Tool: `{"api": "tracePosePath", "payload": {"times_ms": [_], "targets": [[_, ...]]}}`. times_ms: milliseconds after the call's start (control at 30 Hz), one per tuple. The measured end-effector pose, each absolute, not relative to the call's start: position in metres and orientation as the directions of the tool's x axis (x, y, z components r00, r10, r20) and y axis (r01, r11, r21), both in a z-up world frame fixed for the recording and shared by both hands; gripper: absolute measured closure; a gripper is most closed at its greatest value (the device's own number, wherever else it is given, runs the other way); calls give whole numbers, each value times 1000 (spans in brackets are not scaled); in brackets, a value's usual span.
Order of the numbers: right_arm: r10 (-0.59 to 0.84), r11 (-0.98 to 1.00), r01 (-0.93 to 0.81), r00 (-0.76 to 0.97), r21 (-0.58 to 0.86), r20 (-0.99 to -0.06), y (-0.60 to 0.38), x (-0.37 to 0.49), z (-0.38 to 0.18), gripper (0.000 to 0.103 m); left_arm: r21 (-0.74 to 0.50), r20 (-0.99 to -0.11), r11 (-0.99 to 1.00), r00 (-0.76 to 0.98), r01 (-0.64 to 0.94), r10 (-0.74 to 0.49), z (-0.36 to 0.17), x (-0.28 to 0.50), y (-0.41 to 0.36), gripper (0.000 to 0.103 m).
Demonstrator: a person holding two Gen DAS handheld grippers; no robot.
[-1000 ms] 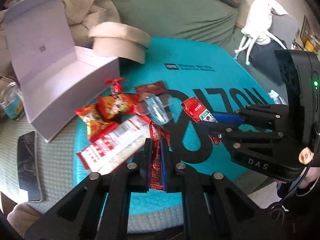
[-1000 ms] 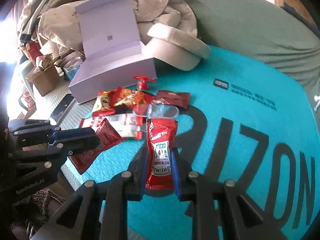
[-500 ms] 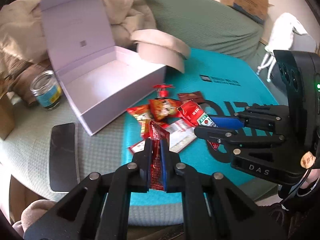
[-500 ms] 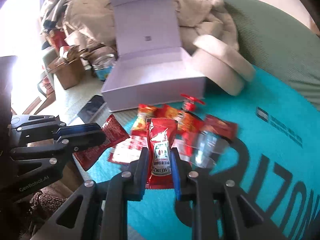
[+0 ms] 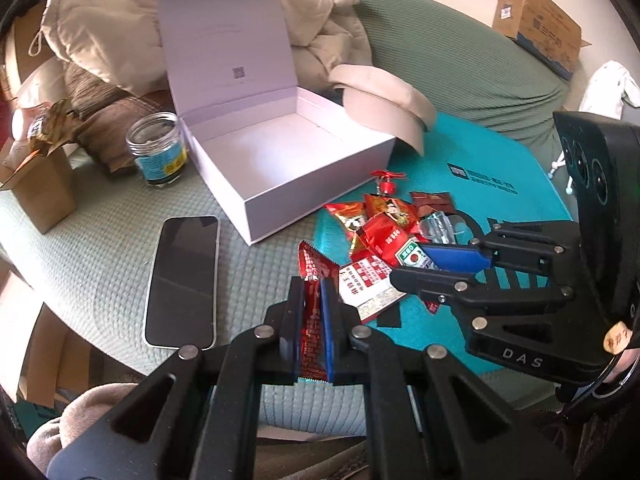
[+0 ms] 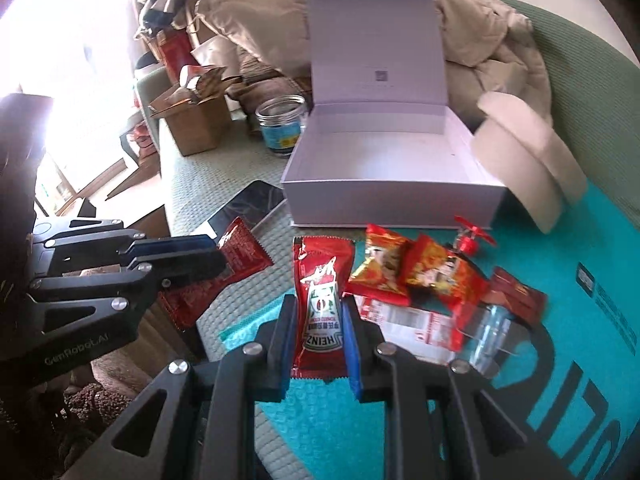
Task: Organize objects
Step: 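Carry the ketchup packet in the right tool while the left tool carries the sauce packet into the white box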
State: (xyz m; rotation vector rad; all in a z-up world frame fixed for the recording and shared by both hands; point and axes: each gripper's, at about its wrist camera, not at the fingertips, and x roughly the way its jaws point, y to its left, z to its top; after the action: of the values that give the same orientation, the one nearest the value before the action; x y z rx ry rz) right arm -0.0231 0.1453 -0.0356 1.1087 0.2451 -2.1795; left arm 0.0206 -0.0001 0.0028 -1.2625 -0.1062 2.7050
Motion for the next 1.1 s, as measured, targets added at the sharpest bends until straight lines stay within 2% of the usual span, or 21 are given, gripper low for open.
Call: {"api": "tracePosePath", "payload": {"times_ms": [1100], "targets": [[-486, -734, 668, -387, 125, -784, 111, -84, -26, 82, -111, -794, -984, -583, -140, 172, 11, -57, -22, 95]]}}
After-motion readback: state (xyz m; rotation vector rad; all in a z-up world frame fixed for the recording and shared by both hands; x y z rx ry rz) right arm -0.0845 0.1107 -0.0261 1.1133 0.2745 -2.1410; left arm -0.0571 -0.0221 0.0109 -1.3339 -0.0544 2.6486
